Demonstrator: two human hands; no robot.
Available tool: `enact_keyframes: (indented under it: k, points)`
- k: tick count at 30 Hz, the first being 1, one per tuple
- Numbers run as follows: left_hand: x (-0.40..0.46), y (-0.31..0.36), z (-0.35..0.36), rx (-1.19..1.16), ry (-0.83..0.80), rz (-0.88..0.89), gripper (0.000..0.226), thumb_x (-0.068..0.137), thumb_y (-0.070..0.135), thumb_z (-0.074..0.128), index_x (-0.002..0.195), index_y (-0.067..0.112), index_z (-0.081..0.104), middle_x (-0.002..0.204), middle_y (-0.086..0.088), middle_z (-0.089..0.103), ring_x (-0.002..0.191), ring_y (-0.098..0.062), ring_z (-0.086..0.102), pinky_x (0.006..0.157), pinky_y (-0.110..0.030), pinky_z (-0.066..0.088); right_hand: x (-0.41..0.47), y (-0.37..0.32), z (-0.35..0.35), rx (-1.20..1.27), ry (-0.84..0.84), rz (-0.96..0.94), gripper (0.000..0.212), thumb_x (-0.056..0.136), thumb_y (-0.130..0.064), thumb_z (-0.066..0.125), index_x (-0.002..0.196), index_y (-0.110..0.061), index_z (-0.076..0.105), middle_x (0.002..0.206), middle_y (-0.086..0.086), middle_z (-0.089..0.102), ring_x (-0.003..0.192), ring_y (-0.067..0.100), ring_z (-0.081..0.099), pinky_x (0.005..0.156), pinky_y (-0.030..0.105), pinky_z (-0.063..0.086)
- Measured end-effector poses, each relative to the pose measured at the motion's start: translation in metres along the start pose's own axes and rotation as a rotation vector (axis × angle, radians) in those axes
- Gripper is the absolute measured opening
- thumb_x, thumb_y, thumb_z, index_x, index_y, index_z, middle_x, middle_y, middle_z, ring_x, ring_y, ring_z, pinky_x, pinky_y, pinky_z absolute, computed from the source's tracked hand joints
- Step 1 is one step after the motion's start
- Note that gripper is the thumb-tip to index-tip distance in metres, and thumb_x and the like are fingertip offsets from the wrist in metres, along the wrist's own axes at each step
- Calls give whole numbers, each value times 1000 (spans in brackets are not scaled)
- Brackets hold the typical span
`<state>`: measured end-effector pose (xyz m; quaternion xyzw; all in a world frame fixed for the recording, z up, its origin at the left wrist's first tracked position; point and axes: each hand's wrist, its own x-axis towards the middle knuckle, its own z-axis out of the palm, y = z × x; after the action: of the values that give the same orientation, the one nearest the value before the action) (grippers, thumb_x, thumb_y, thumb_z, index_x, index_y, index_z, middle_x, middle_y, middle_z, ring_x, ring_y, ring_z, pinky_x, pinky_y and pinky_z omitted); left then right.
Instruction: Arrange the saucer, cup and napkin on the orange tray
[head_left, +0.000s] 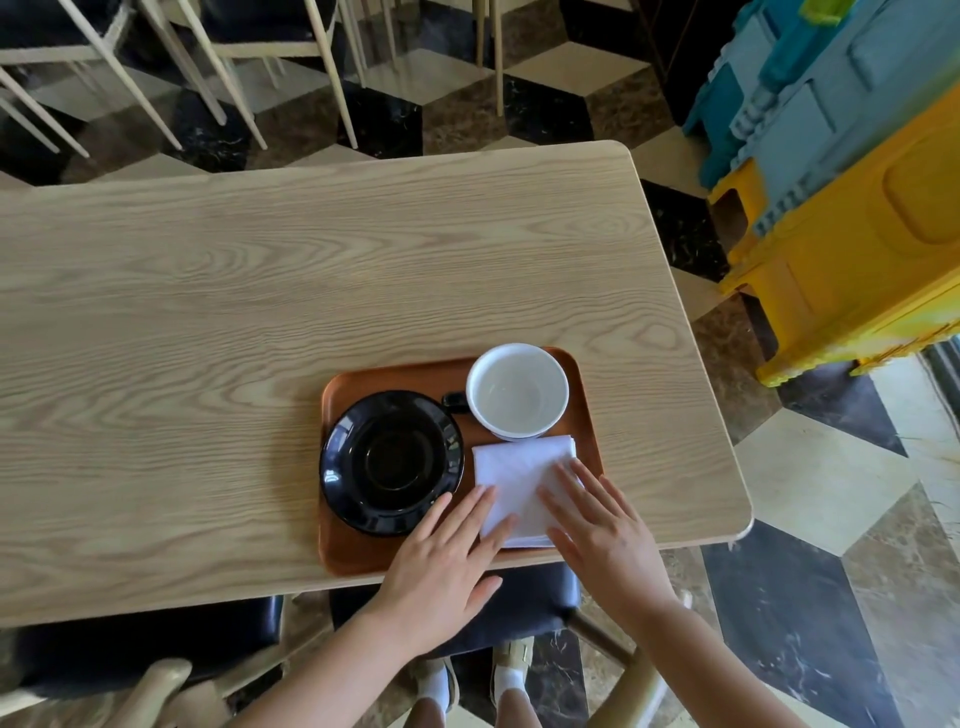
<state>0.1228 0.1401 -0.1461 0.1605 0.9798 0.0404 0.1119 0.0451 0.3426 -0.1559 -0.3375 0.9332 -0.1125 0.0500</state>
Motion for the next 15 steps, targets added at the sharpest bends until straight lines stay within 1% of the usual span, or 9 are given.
enact_keyframes:
  k: [4, 5, 7, 9, 11, 12, 13, 14, 15]
  points:
    - [0, 1, -4, -12, -14, -12, 56, 88, 48, 36, 138, 23, 39, 146, -12, 40, 137, -24, 32, 106, -42, 19, 0, -1, -2, -6, -11, 14, 42, 86, -32, 39, 120, -18, 60, 135, 7, 54, 128, 25, 45, 102, 42, 37]
    - [0, 2, -5, -15, -29, -14, 56, 88, 48, 35, 138, 23, 40, 145, -11, 40, 136, -23, 33, 106, -41, 19, 1, -2, -3, -18, -21, 16, 41, 85, -32, 42, 119, -18, 60, 134, 8, 55, 127, 26, 47, 101, 43, 39]
    - [-1, 3, -8, -7, -49, -19, 55, 87, 48, 35, 136, 24, 43, 144, -11, 42, 135, -23, 35, 108, -42, 22, 2, -3, -6, -51, -56, 19, 39, 80, -31, 56, 116, -19, 62, 131, 8, 58, 124, 26, 50, 98, 46, 42]
    - [0, 4, -17, -4, -69, -28, 54, 86, 49, 35, 131, 23, 49, 139, -9, 50, 131, -22, 42, 108, -42, 35, 7, -7, -15, -72, -103, 42, 42, 71, -30, 71, 111, -22, 64, 125, 7, 63, 119, 24, 56, 93, 49, 46]
    - [2, 2, -34, -4, -48, -41, 54, 84, 49, 35, 125, 20, 55, 127, -6, 61, 120, -20, 54, 98, -40, 46, 14, -12, -32, -88, -99, 71, 44, 62, -32, 80, 103, -25, 66, 111, 2, 70, 107, 19, 64, 88, 49, 50]
    - [5, 0, -48, -12, -43, -60, 55, 83, 49, 35, 122, 18, 58, 120, -5, 66, 112, -19, 60, 92, -36, 49, 18, -16, -45, -73, -119, 90, 43, 59, -33, 81, 100, -26, 67, 102, -2, 72, 99, 18, 67, 85, 46, 53]
    - [8, -3, -61, -10, 1, -80, 55, 82, 48, 34, 119, 17, 60, 112, -3, 69, 103, -18, 63, 87, -33, 52, 24, -19, -57, -60, -93, 95, 40, 60, -34, 78, 97, -26, 67, 95, -4, 73, 91, 18, 69, 82, 43, 54]
    - [11, -7, -78, -26, 33, -112, 54, 83, 47, 34, 118, 16, 60, 106, -2, 70, 96, -18, 64, 84, -32, 51, 31, -24, -74, -29, -66, 96, 36, 64, -34, 72, 98, -25, 66, 92, -5, 72, 88, 19, 68, 81, 39, 53]
    - [16, -13, -100, -28, 33, -137, 51, 84, 46, 35, 117, 16, 59, 105, -2, 68, 95, -21, 62, 83, -34, 49, 42, -28, -91, -4, -53, 78, 33, 70, -33, 66, 101, -24, 64, 95, -3, 71, 90, 20, 66, 83, 37, 51]
